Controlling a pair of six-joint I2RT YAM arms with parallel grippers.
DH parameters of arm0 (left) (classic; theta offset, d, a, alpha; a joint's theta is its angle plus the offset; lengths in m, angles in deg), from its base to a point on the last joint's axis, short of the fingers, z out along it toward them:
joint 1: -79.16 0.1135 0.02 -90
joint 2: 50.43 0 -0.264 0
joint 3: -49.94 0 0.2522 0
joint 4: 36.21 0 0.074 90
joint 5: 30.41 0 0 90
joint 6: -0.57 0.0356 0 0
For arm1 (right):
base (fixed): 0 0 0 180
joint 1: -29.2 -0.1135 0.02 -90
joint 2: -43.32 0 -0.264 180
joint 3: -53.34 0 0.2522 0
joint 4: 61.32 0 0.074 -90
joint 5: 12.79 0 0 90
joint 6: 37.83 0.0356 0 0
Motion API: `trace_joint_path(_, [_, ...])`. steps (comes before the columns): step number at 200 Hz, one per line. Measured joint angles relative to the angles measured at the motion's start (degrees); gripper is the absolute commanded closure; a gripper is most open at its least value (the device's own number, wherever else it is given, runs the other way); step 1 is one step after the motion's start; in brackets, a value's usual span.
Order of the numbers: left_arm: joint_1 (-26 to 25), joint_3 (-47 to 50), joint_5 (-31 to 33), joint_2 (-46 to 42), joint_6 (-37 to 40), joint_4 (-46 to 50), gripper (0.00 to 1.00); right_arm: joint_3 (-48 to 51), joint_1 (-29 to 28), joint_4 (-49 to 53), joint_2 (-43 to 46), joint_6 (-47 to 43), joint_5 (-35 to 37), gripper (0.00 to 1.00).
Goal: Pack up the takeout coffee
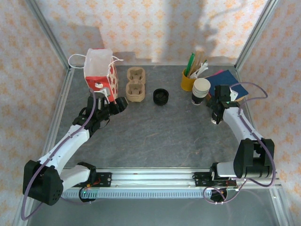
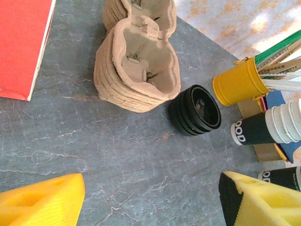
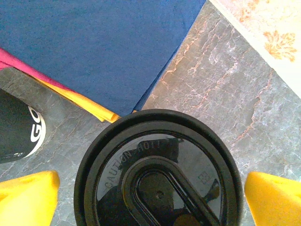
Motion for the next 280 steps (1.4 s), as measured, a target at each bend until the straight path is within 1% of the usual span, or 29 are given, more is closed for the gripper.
trace_joint_path(20, [0.0, -0.1, 0.0, -0.2, 0.0, 0.0, 0.23, -1.6, 0.0, 1.3, 0.8, 0.0, 0.6, 0.0])
trace_joint_path(45, [0.0, -0.7, 0.0, -0.2, 0.0, 0.1, 0.23, -4.6, 0.0, 2.8, 4.1, -0.2, 0.6, 0.01])
trace_joint_path(71, [0.0, -1.6, 0.0, -0.2, 0.0, 0.2, 0.23, -7.5, 0.0, 3.0, 10.4, -0.4, -3.7, 0.02])
trace_joint_path(94, [-0.2, -2.6, 0.1, -0.2, 0.0, 0.6, 0.23, -7.9, 0.0, 1.2, 17.9, 0.9, -11.6, 0.03])
trace_joint_path(118, [-1.7, -4.2, 1.5, 1.0, 0.0, 0.7, 0.24, -6.8, 0.0, -3.9, 23.8, 4.3, -23.8, 0.05])
trace_joint_path(141, [-4.3, -5.8, 3.0, 3.6, 0.0, 0.7, 0.25, -3.0, -1.0, -10.7, 26.0, 9.0, -34.7, 0.06])
trace_joint_path(163, [-6.1, -7.3, 4.5, 6.9, -0.3, 0.6, 0.26, 0.6, -4.9, -15.1, 25.5, 12.2, -39.6, 0.06])
trace_joint_path(189, [-6.6, -8.5, 6.6, 10.7, -1.6, 0.0, 0.27, 5.0, -11.8, -20.7, 24.2, 15.9, -41.5, 0.07])
trace_joint_path(203, [-6.6, -9.1, 7.9, 12.7, -2.2, -1.0, 0.33, 5.9, -15.9, -22.4, 22.1, 16.9, -41.4, 0.07])
trace_joint_path(225, [-6.5, -10.8, 9.7, 16.6, -3.5, -2.7, 0.37, 6.5, -21.3, -25.3, 18.8, 17.7, -40.6, 0.07])
trace_joint_path(256, [-6.5, -13.1, 12.0, 21.9, -5.2, -5.1, 0.44, 8.3, -25.8, -28.9, 15.9, 18.6, -38.8, 0.08])
trace_joint_path(280, [-6.0, -14.8, 13.2, 26.2, -7.1, -6.0, 0.46, 8.5, -28.1, -29.9, 13.4, 18.7, -37.4, 0.09])
